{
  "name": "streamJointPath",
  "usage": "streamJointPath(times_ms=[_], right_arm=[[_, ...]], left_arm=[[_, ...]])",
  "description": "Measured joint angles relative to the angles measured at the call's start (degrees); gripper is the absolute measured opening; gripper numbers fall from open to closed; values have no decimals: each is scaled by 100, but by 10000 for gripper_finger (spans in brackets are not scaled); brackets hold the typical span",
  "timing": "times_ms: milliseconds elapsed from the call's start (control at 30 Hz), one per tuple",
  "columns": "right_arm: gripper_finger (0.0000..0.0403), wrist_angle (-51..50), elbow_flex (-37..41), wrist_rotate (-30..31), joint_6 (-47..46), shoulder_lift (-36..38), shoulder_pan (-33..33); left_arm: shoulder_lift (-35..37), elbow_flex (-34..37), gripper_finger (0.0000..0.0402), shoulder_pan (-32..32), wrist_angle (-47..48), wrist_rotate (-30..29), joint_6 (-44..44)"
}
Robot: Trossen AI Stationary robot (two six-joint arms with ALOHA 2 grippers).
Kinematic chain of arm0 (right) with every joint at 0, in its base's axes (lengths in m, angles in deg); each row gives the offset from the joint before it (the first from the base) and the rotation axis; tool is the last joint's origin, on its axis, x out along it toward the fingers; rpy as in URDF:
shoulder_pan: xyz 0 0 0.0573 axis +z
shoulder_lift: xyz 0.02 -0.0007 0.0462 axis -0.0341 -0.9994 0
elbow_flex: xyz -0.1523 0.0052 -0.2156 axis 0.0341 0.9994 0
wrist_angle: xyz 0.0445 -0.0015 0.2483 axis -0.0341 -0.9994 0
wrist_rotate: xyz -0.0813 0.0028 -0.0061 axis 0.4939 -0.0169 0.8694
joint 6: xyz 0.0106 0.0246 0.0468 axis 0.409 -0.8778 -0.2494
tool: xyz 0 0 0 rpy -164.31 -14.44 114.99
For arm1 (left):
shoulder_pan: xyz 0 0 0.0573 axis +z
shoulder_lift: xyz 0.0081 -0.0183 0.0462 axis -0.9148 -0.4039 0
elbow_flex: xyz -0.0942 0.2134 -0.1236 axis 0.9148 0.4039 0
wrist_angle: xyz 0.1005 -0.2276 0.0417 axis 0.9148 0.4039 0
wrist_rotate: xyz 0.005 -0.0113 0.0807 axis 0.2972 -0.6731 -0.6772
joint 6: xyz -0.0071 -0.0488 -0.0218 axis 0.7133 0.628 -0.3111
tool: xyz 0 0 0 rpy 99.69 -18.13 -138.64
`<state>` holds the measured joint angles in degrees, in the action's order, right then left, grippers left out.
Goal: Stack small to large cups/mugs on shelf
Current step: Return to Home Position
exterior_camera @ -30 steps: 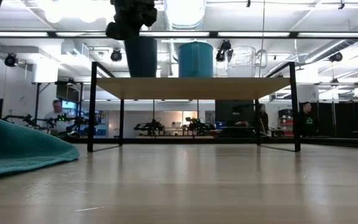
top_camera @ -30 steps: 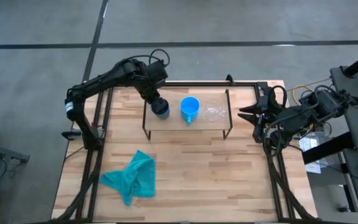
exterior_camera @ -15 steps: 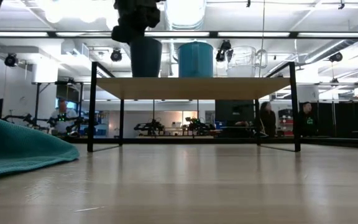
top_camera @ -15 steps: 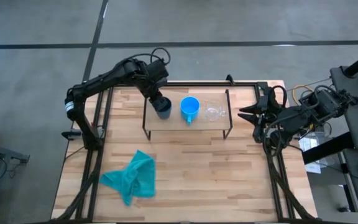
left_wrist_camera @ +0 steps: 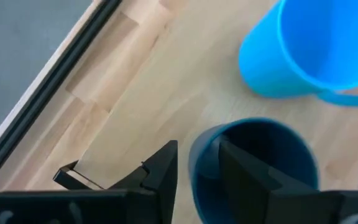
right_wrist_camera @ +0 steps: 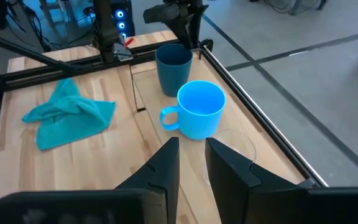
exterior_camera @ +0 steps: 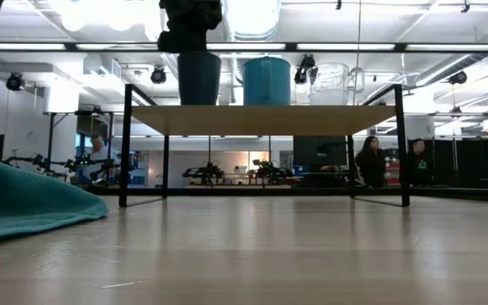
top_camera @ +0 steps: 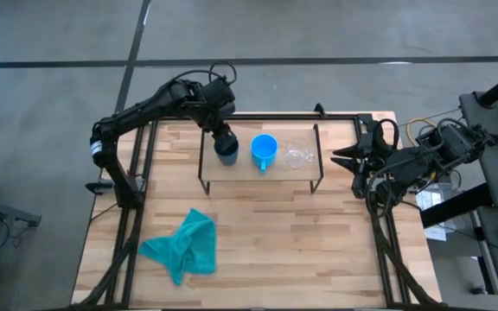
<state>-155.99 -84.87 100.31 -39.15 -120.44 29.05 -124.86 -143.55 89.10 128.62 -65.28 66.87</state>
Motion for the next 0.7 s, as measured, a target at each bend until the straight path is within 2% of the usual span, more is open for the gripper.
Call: streamJointPath(times_ms=[133,300,433,700], right_arm=[[77,0,0,0,71,0,0],[81,4,0,0,73,0,0],[81,9,0,-2,35,0,0],[70,7,0,-4,43,0,0]], left_arm=[[10,-263,106,0,-3,94,421],[24,-796,106,-2,-9,707,971],[41,-1242,106,-4,-9,1118,1049],[564,-1435,106,-4,4,2566,1090]])
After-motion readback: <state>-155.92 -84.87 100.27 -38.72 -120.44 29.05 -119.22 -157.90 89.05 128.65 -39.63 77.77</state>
